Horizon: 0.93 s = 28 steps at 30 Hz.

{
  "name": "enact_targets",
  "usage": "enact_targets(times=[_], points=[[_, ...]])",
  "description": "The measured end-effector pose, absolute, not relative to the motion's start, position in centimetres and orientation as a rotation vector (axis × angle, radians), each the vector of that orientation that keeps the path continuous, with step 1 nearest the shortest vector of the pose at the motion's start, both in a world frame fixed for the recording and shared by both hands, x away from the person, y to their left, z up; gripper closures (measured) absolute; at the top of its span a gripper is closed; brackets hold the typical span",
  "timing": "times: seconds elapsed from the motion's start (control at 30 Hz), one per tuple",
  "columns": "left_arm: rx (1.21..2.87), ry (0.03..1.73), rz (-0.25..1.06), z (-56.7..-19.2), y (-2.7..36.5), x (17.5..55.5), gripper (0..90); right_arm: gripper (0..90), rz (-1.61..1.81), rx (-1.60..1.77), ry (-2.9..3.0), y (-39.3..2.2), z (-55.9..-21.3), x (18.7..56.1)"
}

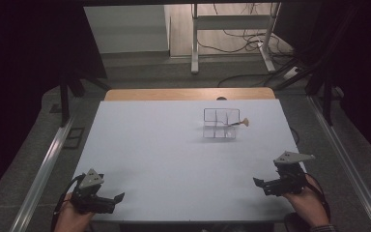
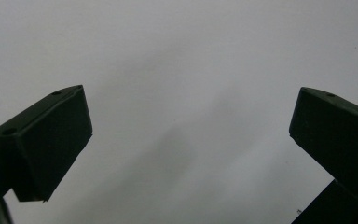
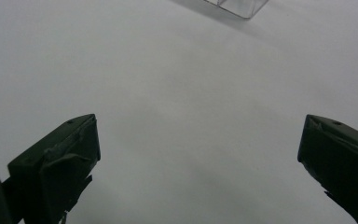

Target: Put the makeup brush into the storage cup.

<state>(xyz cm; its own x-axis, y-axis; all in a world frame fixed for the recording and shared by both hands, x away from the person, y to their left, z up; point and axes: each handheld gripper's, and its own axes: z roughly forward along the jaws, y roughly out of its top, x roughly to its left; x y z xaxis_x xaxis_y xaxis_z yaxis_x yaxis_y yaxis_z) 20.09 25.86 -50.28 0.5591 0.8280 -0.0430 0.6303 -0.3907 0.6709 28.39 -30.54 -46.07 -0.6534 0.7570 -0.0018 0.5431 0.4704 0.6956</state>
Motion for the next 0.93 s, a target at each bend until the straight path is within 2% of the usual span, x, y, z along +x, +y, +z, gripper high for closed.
enact_targets(times=[0.93], points=[[2.149,1.167,0.389,-50.3,25.8,20.2,0.0,0.0,0.964,1.141,2.374,-32.4,-45.9,27.5]])
